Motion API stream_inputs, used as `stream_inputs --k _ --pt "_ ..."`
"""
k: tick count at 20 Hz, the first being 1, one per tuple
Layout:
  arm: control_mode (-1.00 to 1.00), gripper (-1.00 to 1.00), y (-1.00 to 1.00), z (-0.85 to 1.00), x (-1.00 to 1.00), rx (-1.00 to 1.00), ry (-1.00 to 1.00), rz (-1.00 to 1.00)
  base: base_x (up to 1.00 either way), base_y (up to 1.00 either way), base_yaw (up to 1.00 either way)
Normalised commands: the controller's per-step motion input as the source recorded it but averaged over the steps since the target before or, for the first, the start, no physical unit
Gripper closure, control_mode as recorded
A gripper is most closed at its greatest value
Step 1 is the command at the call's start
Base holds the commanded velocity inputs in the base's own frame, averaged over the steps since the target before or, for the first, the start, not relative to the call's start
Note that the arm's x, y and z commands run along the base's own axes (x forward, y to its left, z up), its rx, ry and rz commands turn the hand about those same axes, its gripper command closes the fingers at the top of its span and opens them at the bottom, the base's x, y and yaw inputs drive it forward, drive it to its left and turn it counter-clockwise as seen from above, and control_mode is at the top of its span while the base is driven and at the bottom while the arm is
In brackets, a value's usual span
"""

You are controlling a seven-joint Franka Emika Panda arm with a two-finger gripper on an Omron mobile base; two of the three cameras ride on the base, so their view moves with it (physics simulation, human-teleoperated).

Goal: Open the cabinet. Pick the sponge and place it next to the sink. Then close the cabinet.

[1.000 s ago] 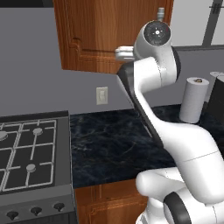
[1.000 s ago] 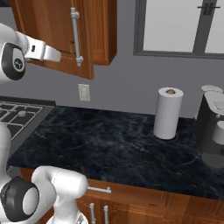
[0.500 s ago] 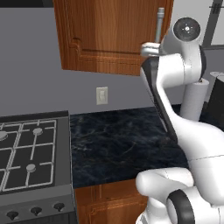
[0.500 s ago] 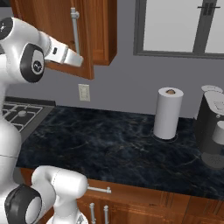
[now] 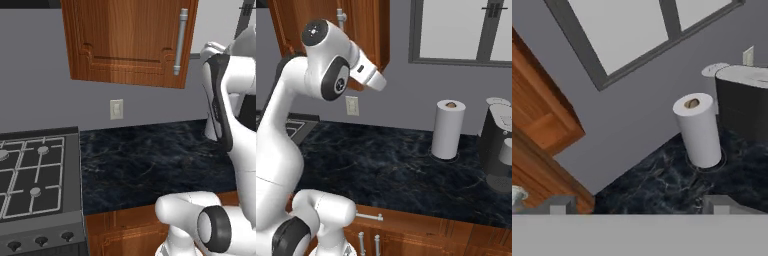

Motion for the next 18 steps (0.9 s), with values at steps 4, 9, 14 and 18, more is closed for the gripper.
stream_inputs --k 4,9,14,18 --pt "-1.0 -1.0 -0.53 0.0 0.03 0.36 0.0 -0.05 0.0 0.0 0.0" --pt "-1.0 -1.0 -0.02 0.0 0.22 0.38 0.0 0.0 0.0 0.0 0.0" --pt "-1.0 -1.0 0.0 0.0 0.26 0.36 -0.02 0.0 0.0 0.0 0.0" --pt "-1.0 -1.0 0.0 -0.16 0.19 0.35 -0.13 0.0 0.0 0.0 0.0"
